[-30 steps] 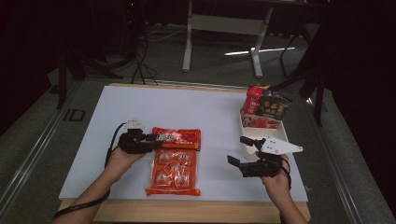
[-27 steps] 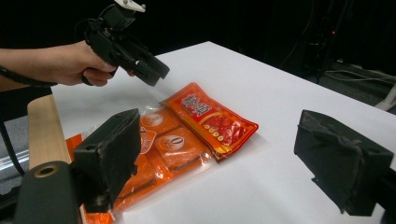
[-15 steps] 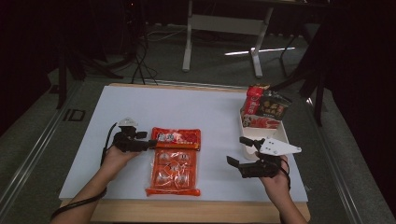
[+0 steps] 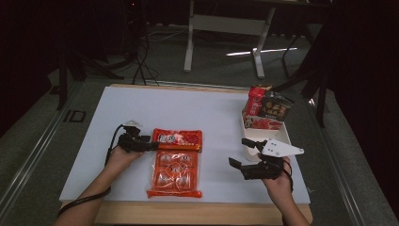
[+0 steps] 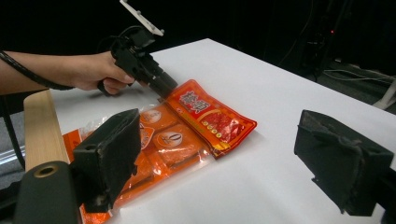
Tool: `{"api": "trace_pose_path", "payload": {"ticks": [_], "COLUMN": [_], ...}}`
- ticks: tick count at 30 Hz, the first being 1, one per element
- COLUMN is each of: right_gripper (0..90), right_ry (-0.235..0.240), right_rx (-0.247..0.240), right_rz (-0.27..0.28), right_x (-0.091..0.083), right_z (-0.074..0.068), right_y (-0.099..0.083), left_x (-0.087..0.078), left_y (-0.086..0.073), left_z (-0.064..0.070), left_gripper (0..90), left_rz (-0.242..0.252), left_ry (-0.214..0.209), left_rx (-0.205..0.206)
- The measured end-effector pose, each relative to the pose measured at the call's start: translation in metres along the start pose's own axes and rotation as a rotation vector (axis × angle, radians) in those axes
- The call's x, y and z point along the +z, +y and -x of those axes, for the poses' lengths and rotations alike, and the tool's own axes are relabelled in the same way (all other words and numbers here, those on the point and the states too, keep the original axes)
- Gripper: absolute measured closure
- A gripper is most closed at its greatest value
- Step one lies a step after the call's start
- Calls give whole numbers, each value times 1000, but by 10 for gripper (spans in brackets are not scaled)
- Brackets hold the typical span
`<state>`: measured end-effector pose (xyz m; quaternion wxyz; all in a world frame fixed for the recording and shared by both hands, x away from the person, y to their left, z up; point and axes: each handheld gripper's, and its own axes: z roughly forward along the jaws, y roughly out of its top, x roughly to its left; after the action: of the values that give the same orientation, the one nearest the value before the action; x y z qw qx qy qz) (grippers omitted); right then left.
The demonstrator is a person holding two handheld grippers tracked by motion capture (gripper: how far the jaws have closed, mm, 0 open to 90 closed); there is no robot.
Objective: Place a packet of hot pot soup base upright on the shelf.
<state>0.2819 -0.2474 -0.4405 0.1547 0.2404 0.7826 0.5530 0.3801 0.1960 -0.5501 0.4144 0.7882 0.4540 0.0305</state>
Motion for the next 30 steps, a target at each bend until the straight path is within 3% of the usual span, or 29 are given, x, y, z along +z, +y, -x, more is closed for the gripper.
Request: {"api": "trace_pose_path", "payload": {"ticks": [13,18,27,30], "right_gripper": [146,146,146,146], "right_ry": [4,7,10,12], "right_rx": [3,3,4,5], "right_rz": [-3,-3,-9,-8], "right_x": [0,1,2,2], "right_z": [1,0,1,1], "right_y": [-1,-1,-2,-2], "left_x": [11,12,14,13], "left_y": [3,3,5,5], "left_z": [5,6,11,14], "left_gripper": [614,666,876,887], "left_rz": [-22,-23,-12,-6], "left_ry": [-82,-84,-35,-23], "left_rx": [6,11,20,31]}}
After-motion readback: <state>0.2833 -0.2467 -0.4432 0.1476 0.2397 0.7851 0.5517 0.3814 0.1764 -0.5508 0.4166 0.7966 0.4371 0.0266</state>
